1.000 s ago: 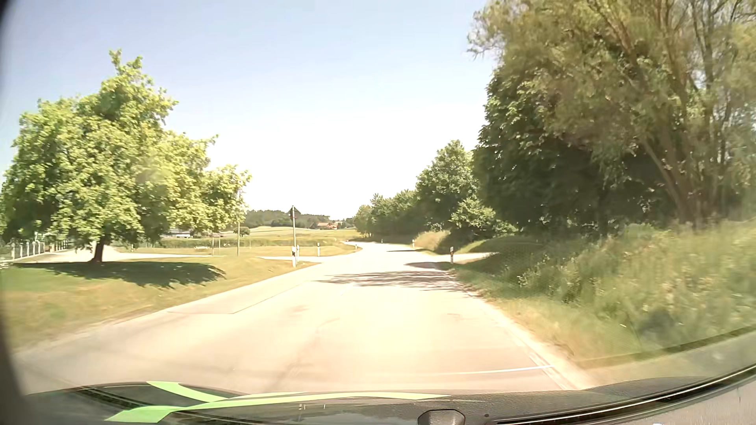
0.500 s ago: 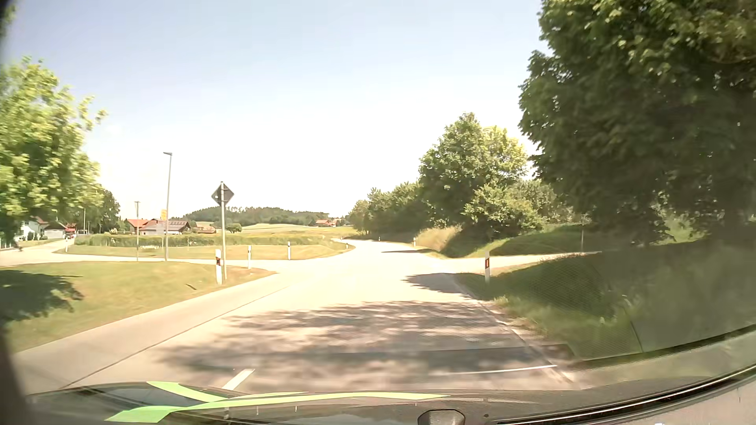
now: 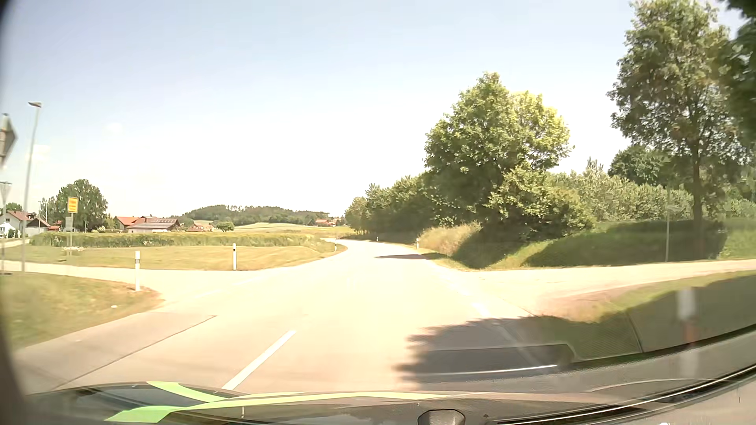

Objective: Follow the waypoints while adhering to traffic rules and regulations

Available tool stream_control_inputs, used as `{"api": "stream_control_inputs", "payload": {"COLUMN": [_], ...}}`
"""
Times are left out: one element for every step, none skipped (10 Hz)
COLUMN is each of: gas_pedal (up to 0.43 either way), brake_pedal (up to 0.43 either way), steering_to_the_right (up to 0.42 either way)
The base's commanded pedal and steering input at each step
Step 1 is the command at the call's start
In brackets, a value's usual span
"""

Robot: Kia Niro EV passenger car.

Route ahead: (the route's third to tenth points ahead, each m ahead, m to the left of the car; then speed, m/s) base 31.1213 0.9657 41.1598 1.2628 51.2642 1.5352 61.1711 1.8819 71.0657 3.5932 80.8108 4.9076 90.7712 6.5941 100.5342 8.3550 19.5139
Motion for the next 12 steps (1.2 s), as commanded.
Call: {"api": "stream_control_inputs", "payload": {"gas_pedal": [0.079,0.11,0.11,0.11,0.118,0.118,0.118,0.118,0.15,0.169,0.189,0.197], "brake_pedal": [0.0,0.0,0.0,0.0,0.0,0.0,0.0,0.0,0.0,0.0,0.0,0.0], "steering_to_the_right": [-0.001,-0.001,-0.002,-0.002,-0.002,-0.003,-0.003,-0.003,-0.005,-0.006,-0.007,-0.008]}}
